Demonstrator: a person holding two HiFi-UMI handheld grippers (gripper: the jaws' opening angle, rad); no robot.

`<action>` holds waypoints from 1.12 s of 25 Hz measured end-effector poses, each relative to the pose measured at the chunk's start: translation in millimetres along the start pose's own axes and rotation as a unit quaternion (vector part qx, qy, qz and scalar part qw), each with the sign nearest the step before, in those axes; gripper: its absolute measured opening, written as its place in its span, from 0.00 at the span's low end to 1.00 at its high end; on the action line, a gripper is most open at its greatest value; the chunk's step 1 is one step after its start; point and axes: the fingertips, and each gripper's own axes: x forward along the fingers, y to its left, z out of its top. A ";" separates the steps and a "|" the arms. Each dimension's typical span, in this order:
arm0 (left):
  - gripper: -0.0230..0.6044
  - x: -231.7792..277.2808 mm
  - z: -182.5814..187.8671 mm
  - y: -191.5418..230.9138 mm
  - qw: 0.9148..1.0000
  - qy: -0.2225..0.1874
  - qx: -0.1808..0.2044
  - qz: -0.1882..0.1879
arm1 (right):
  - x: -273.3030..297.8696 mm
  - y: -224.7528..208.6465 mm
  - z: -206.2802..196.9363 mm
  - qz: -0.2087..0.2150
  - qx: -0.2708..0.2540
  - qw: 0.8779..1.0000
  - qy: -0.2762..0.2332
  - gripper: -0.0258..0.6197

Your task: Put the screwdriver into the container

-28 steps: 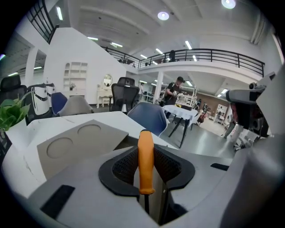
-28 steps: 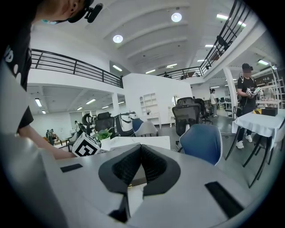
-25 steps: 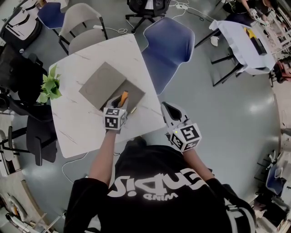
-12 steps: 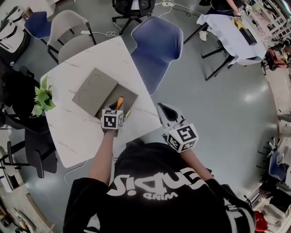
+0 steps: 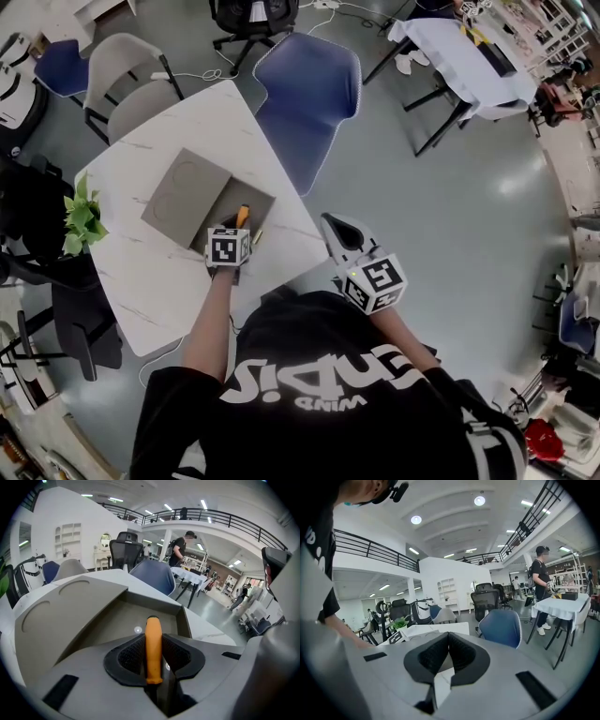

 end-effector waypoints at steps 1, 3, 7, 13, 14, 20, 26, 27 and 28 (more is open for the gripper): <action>0.22 0.6 0.7 -0.1 1.000 0.002 0.001 0.001 | -0.3 -0.7 0.0 0.000 0.001 1.000 0.000 0.06; 0.23 2.3 1.6 0.0 1.000 0.004 0.003 0.004 | -0.1 -2.1 -0.1 0.001 0.002 1.000 0.001 0.06; 0.23 4.3 0.0 -1.5 1.000 0.015 0.007 0.000 | 1.8 -2.7 -2.9 0.005 0.004 1.000 0.005 0.06; 0.24 1.5 4.5 -5.5 1.000 0.018 0.014 -0.006 | 3.3 -4.1 -9.1 0.011 0.008 1.000 0.012 0.06; 0.24 -1.7 8.6 -6.6 1.000 0.013 0.017 -0.004 | 2.9 -4.6 -9.1 0.013 0.007 1.000 0.013 0.06; 0.11 -43.3 53.5 -22.4 0.998 -0.050 0.015 -0.022 | 1.0 -8.4 -8.3 0.019 0.008 1.000 0.013 0.06; 0.06 -111.0 89.9 -50.4 0.990 -0.131 0.030 -0.051 | -1.8 -8.7 -7.4 0.031 0.003 0.999 0.011 0.06; 0.06 -122.4 93.3 -54.6 0.988 -0.144 0.034 -0.051 | -2.8 -8.8 -7.2 0.032 0.001 0.999 0.009 0.06; 0.06 -133.6 95.5 -58.9 0.986 -0.157 0.037 -0.051 | -3.9 -8.9 -7.0 0.033 0.000 0.999 0.007 0.06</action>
